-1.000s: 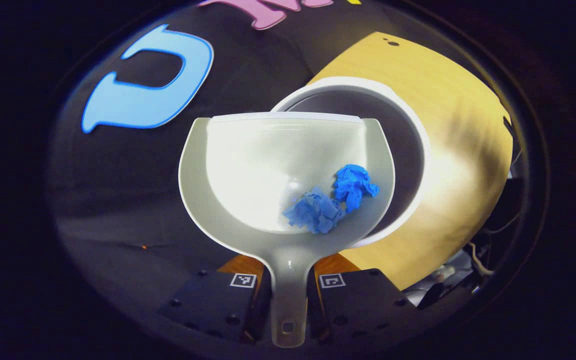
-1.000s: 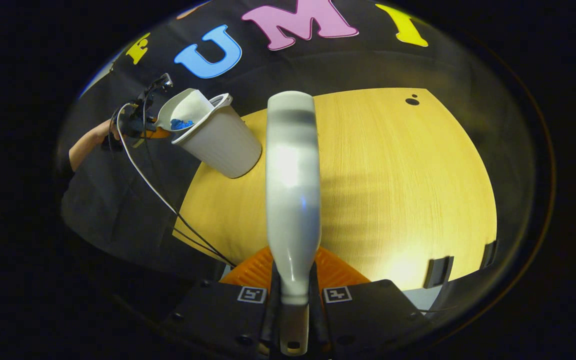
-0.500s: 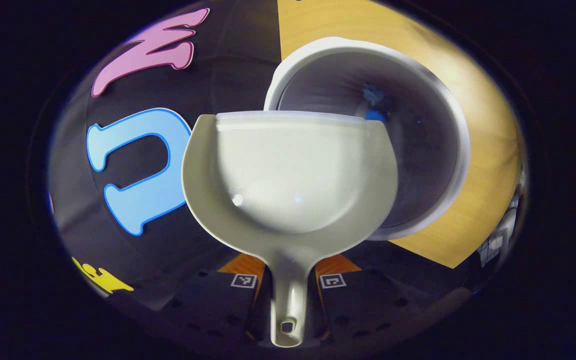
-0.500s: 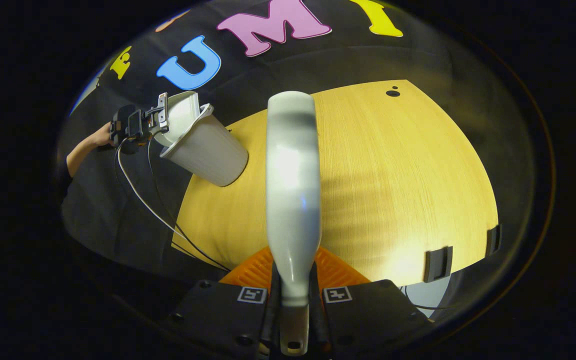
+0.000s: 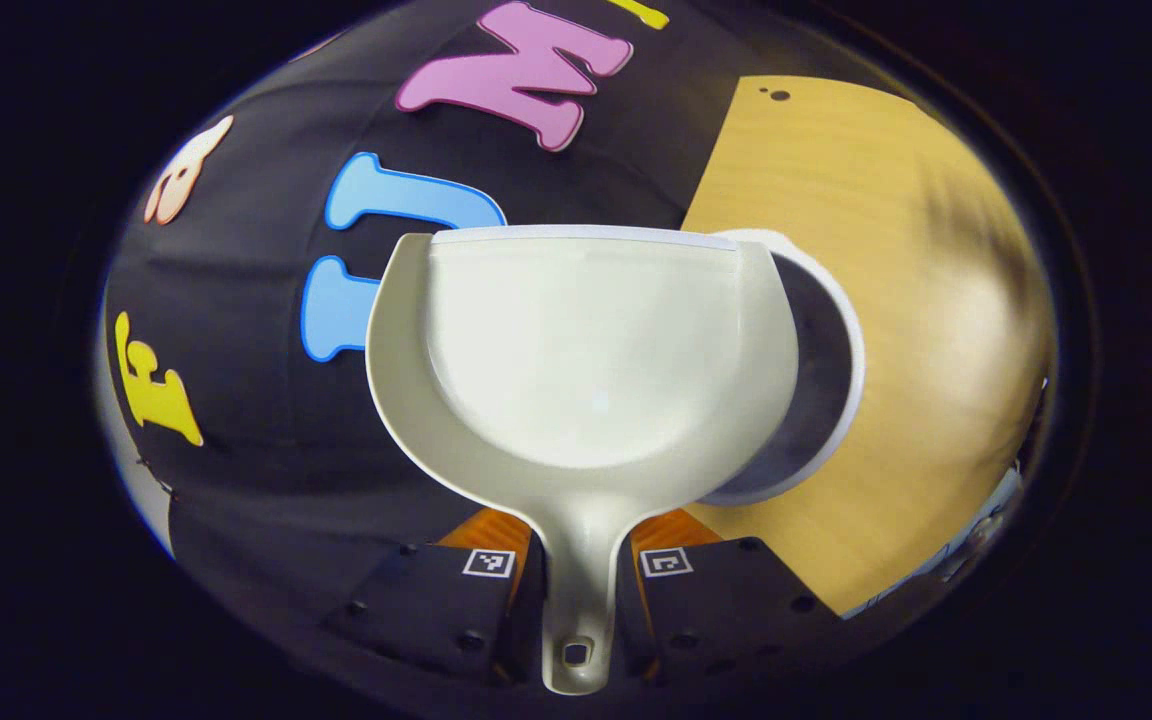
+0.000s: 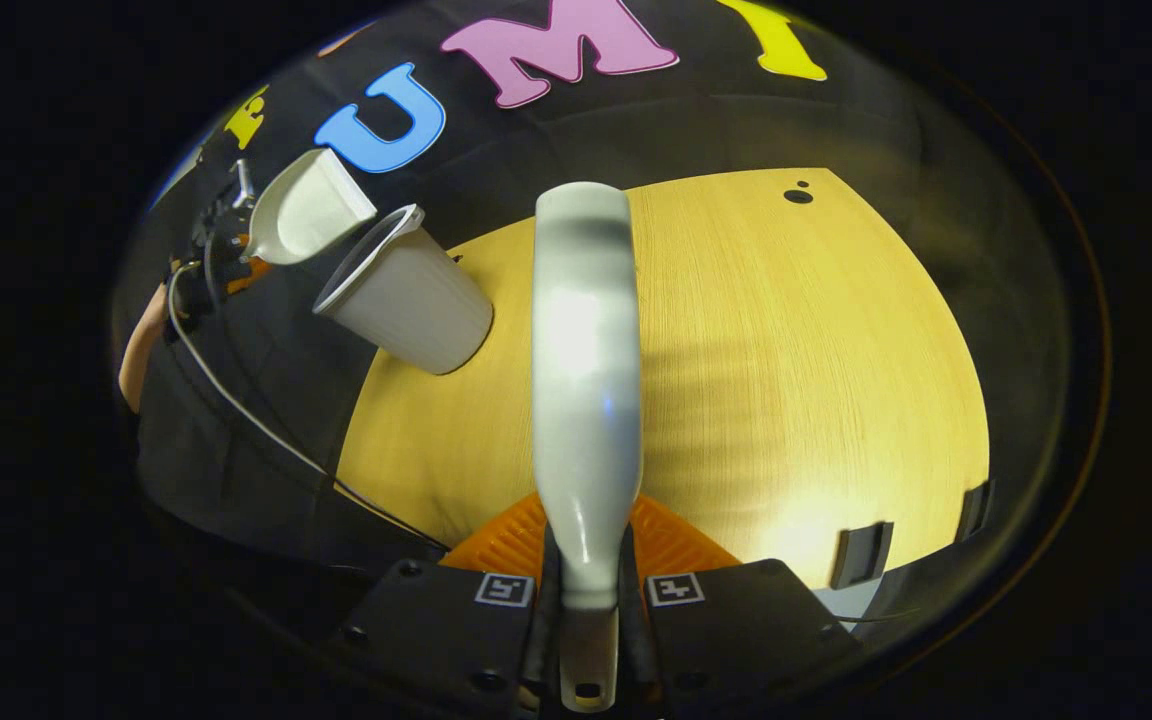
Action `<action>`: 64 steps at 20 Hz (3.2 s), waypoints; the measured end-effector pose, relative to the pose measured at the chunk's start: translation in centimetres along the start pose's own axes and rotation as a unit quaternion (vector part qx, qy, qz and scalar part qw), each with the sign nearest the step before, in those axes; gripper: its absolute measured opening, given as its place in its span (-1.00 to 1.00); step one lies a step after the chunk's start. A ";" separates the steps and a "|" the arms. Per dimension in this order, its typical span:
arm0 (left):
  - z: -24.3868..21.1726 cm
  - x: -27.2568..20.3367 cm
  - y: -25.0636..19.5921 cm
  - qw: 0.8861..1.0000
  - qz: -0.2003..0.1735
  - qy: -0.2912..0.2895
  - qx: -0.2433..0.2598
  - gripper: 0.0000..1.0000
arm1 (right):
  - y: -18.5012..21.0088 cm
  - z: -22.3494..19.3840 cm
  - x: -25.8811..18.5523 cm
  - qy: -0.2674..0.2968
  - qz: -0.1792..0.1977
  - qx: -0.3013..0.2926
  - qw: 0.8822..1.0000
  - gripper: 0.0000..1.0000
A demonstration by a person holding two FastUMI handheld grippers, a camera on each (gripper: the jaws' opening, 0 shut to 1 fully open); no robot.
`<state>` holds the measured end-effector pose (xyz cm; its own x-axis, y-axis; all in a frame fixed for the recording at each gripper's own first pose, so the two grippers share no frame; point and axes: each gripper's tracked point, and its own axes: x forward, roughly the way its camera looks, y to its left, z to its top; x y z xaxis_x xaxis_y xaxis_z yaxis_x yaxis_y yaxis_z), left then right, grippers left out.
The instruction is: Pick up the small broom and dustpan from the desktop, sweep the trash into the dustpan with the broom, and then empty the trash into the garbage bin.
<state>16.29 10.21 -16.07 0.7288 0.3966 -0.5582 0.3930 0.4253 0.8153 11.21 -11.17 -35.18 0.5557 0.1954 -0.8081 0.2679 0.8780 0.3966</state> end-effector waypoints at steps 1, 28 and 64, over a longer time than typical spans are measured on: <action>0.5 0.6 -0.4 1.000 -0.005 -0.023 -0.020 -0.42 | 0.1 0.2 0.0 0.000 0.002 -0.002 1.000 -0.46; 6.7 2.6 -44.6 0.793 -0.420 0.186 -0.400 -0.42 | -4.3 -3.6 16.3 0.200 -0.076 -0.026 0.977 -0.46; 14.6 -12.1 -17.9 0.819 -0.221 -0.199 -0.491 0.73 | 8.0 19.4 -7.8 -0.358 -0.043 -0.102 0.927 0.96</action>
<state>8.69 -14.08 -21.66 0.8390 -0.1863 -0.5113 0.1695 0.9823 -0.0799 24.25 -14.14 -17.25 0.9386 -0.1549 -0.3083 0.2218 0.9553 0.1952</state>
